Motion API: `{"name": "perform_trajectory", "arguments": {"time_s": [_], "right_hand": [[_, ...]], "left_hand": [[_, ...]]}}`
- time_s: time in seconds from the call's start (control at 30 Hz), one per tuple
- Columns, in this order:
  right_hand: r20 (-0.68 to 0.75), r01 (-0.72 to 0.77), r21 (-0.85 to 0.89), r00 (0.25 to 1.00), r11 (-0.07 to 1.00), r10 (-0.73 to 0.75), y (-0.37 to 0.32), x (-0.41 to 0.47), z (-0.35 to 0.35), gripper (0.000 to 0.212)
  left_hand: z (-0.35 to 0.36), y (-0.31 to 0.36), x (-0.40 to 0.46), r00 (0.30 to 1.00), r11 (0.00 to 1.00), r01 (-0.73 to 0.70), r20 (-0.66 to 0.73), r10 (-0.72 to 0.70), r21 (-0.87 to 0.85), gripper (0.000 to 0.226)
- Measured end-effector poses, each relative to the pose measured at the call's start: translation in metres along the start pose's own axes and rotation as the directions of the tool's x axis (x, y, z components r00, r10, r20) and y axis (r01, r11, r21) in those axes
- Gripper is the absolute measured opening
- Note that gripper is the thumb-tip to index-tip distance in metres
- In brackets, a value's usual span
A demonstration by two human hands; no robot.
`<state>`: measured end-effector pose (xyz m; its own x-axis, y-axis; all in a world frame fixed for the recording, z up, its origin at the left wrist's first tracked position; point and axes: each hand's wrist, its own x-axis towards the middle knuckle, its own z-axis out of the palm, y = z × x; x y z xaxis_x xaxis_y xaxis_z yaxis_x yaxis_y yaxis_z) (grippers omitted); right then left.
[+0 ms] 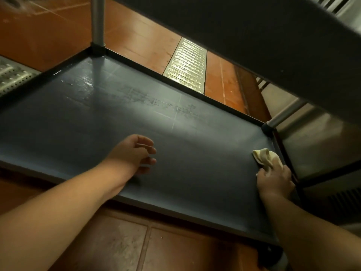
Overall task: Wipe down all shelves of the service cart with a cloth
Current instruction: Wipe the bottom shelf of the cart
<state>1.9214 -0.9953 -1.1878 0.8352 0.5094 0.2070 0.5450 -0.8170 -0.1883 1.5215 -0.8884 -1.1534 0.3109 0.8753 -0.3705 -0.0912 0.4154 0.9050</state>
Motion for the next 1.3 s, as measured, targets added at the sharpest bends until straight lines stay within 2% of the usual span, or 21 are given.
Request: {"name": "perform_trajectory", "arguments": {"time_s": [0.23, 0.33, 0.43, 0.53, 0.6, 0.77, 0.87, 1.0, 1.07, 1.17, 1.3], "right_hand": [[0.057, -0.194, 0.155, 0.981, 0.969, 0.187, -0.026, 0.021, 0.003, 0.066], [0.024, -0.19, 0.386, 0.98, 0.903, 0.196, -0.058, 0.028, 0.013, 0.057], [0.048, -0.172, 0.429, 0.985, 0.887, 0.168, -0.104, 0.027, 0.024, 0.057], [0.114, -0.129, 0.471, 0.99, 0.873, 0.084, -0.163, 0.016, 0.032, 0.057], [0.14, -0.04, 0.47, 0.99, 0.882, -0.029, -0.204, 0.003, 0.038, 0.057], [0.196, 0.089, 0.531, 0.955, 0.842, -0.224, -0.293, -0.038, 0.047, 0.057], [0.212, 0.226, 0.574, 0.888, 0.787, -0.409, -0.342, -0.077, 0.049, 0.06], [0.175, 0.494, 0.522, 0.736, 0.695, -0.654, -0.386, -0.119, 0.051, 0.058], [0.161, 0.546, 0.493, 0.708, 0.677, -0.688, -0.389, -0.12, 0.056, 0.052], [0.13, 0.636, 0.369, 0.686, 0.677, -0.716, -0.374, -0.106, 0.058, 0.059], [0.107, 0.577, 0.297, 0.772, 0.761, -0.627, -0.328, -0.066, 0.055, 0.063]], "left_hand": [[-0.013, 0.0, 0.019, 1.0, 0.998, -0.015, 0.023, 0.017, -0.055, 0.031], [-0.024, -0.003, 0.021, 0.999, 0.998, -0.015, 0.035, 0.017, -0.062, 0.031], [-0.031, 0.001, 0.024, 1.0, 0.997, -0.017, 0.021, 0.019, -0.08, 0.031], [-0.038, 0.01, 0.027, 0.998, 0.993, -0.059, 0.012, 0.06, -0.102, 0.031], [-0.043, 0.014, 0.028, 0.997, 0.991, -0.077, 0.012, 0.079, -0.114, 0.03], [-0.064, 0.026, 0.024, 0.995, 0.991, -0.095, 0.007, 0.096, -0.097, 0.031], [-0.079, 0.031, 0.025, 0.995, 0.989, -0.098, -0.032, 0.095, -0.111, 0.031], [-0.086, 0.028, 0.027, 0.996, 0.993, -0.075, -0.059, 0.069, -0.096, 0.03], [-0.084, 0.026, 0.027, 0.997, 0.994, -0.058, -0.054, 0.053, -0.09, 0.03], [-0.077, 0.023, 0.029, 0.996, 0.995, -0.064, -0.059, 0.059, -0.078, 0.03], [-0.059, 0.023, 0.028, 0.996, 0.995, -0.08, -0.033, 0.078, -0.06, 0.028]]}}
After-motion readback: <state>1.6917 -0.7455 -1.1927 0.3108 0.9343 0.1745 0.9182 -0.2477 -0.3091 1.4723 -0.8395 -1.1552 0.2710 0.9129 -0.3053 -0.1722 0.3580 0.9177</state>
